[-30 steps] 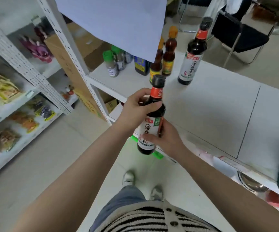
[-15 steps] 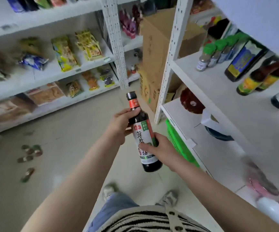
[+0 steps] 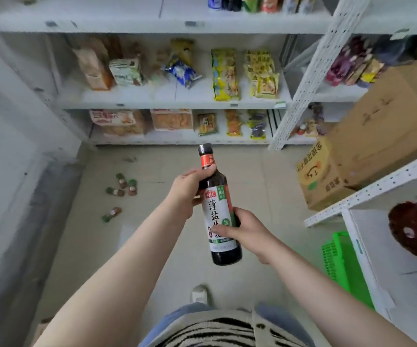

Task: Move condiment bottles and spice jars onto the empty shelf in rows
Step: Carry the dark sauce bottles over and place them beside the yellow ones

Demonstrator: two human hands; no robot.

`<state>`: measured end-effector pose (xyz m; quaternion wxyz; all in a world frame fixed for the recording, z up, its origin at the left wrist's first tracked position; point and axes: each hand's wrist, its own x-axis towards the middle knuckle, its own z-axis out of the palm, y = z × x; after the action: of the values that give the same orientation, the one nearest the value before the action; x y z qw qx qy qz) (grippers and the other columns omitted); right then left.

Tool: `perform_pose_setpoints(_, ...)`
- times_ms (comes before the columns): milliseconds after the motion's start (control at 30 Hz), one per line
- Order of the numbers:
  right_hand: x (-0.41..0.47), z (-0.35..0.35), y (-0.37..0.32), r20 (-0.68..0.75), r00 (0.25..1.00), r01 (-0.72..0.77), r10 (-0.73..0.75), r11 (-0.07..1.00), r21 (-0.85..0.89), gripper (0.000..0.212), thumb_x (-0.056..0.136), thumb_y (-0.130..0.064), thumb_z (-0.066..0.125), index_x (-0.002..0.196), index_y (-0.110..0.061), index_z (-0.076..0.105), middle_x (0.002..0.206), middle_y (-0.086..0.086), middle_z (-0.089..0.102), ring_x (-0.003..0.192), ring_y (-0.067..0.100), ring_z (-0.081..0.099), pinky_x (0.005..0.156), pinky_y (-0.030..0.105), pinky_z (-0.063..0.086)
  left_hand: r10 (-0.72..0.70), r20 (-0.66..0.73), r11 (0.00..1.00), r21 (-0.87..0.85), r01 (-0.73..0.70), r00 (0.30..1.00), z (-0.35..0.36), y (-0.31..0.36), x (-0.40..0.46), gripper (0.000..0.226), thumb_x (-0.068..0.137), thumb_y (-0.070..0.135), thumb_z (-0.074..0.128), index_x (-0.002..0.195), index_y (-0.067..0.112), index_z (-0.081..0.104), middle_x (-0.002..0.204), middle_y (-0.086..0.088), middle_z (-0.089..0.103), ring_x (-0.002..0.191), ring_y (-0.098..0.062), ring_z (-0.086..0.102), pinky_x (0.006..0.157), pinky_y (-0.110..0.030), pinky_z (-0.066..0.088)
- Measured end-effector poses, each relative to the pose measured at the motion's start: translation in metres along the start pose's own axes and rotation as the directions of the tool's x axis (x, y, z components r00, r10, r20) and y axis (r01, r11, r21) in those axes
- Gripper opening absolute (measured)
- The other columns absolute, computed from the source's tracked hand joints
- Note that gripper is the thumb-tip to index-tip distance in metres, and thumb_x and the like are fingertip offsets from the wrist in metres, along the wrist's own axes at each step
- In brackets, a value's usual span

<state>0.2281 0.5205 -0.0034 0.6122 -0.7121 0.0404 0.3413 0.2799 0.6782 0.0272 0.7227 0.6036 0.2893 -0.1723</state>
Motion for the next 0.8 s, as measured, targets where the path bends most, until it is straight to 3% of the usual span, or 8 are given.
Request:
perform_pose_setpoints(200, 0.079, 0.036, -0.054, 0.154, 0.988, 0.006, 0.003, 0.998, -0.056, 0.036, 0.077, -0.019, 0.077, 0.110, -0.015, 0.063, 0.107, 0.003, 0.073, 0.099, 0.016, 0.069, 0.092, 0.034, 0.053, 0.014, -0.145, 0.993, -0.110, -0.030, 0.989, -0.069, 0.047, 0.041, 0.021, 0.078, 0.033, 0.073, 0.089, 0.016, 0.067, 0.085, -0.003, 0.070, 0.078, -0.018, 0.064, 0.073, -0.030, 0.051)
perform_pose_setpoints(333, 0.137, 0.046, -0.088, 0.244, 0.970, 0.009, 0.012, 0.996, -0.083, 0.039, 0.077, -0.018, 0.077, 0.113, -0.014, 0.062, 0.108, 0.003, 0.072, 0.099, 0.016, 0.069, 0.089, 0.032, 0.054, -0.007, -0.234, 0.985, -0.172, -0.035, 0.972, -0.095, 0.078, 0.080, 0.022, 0.076, 0.033, 0.075, 0.088, 0.017, 0.066, 0.086, -0.003, 0.069, 0.082, -0.019, 0.063, 0.082, -0.034, 0.051)
perform_pose_setpoints(433, 0.185, 0.044, -0.116, 0.307, 0.952, 0.020, 0.013, 0.994, -0.104, 0.038, 0.078, -0.014, 0.075, 0.114, -0.012, 0.062, 0.110, 0.005, 0.072, 0.098, 0.016, 0.069, 0.081, 0.025, 0.055, -0.009, -0.284, 0.977, -0.206, -0.052, 0.959, -0.110, 0.104, 0.114, 0.023, 0.076, 0.033, 0.075, 0.090, 0.017, 0.067, 0.087, -0.004, 0.070, 0.080, -0.019, 0.063, 0.078, -0.032, 0.051)
perform_pose_setpoints(567, 0.248, 0.035, -0.164, 0.370, 0.929, 0.055, 0.018, 0.981, -0.186, 0.042, 0.077, -0.018, 0.076, 0.116, -0.013, 0.061, 0.110, 0.004, 0.072, 0.100, 0.018, 0.069, 0.091, 0.036, 0.054, -0.048, -0.339, 0.967, -0.252, -0.041, 0.940, -0.120, 0.154, 0.149, 0.029, 0.077, 0.037, 0.073, 0.096, 0.015, 0.065, 0.085, -0.002, 0.068, 0.072, -0.015, 0.061, 0.061, -0.027, 0.042)
perform_pose_setpoints(800, 0.338, 0.035, -0.250, 0.463, 0.886, 0.125, -0.005, 0.966, -0.228, 0.040, 0.076, -0.018, 0.077, 0.113, -0.017, 0.063, 0.110, 0.001, 0.072, 0.100, 0.014, 0.069, 0.088, 0.029, 0.054, 0.011, -0.424, 0.937, -0.312, -0.157, 0.905, -0.147, 0.238, 0.205, 0.029, 0.075, 0.035, 0.075, 0.097, 0.018, 0.067, 0.095, -0.006, 0.069, 0.085, -0.021, 0.063, 0.080, -0.032, 0.049)
